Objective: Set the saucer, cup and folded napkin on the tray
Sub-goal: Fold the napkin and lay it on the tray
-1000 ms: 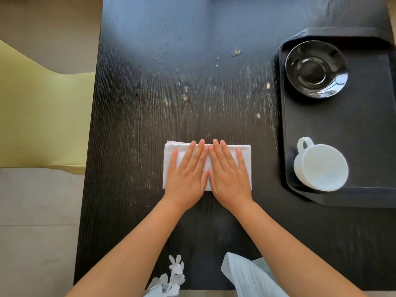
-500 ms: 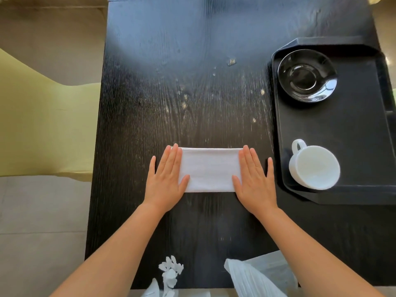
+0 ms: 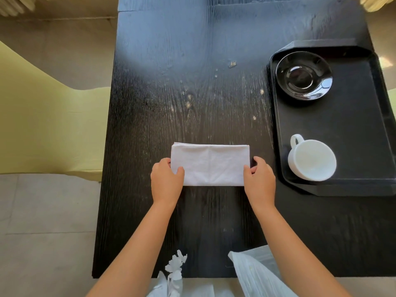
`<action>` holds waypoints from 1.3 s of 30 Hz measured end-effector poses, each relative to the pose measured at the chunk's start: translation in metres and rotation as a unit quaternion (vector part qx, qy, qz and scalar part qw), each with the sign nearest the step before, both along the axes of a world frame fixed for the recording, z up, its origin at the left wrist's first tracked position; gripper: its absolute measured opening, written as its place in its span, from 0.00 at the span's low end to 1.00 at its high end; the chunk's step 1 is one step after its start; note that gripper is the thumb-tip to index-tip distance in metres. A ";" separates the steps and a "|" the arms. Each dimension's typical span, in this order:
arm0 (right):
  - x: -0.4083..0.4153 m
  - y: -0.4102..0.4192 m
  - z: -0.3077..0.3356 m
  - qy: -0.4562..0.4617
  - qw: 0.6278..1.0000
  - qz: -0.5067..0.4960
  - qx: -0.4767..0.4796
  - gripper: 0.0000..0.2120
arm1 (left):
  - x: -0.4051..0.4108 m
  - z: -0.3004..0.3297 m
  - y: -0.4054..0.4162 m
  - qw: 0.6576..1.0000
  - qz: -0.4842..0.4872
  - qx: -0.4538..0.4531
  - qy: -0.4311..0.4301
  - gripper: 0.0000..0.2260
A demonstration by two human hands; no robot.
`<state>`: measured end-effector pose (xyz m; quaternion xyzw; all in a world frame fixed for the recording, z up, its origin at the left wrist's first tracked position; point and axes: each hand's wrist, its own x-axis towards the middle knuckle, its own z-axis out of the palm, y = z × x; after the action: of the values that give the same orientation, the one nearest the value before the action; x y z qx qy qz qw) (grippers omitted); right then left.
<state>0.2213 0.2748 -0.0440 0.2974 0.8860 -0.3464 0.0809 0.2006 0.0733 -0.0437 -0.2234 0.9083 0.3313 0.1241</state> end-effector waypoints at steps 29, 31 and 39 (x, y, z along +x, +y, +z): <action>0.012 0.069 0.108 0.132 0.960 -0.069 -0.237 0.15 | -0.037 0.084 -0.013 0.923 -0.055 0.369 -0.092 0.04; 0.015 0.087 0.117 0.136 0.959 -0.072 -0.236 0.14 | -0.044 0.089 0.008 0.924 -0.067 0.369 -0.078 0.04; 0.016 0.183 0.133 0.152 0.956 -0.090 -0.232 0.09 | -0.083 0.116 0.117 0.918 -0.217 0.331 -0.009 0.07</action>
<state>0.2375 0.4582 0.0887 0.2930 0.7526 -0.5893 -0.0200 0.1178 0.1898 0.0728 0.0296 0.7717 0.5761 0.2677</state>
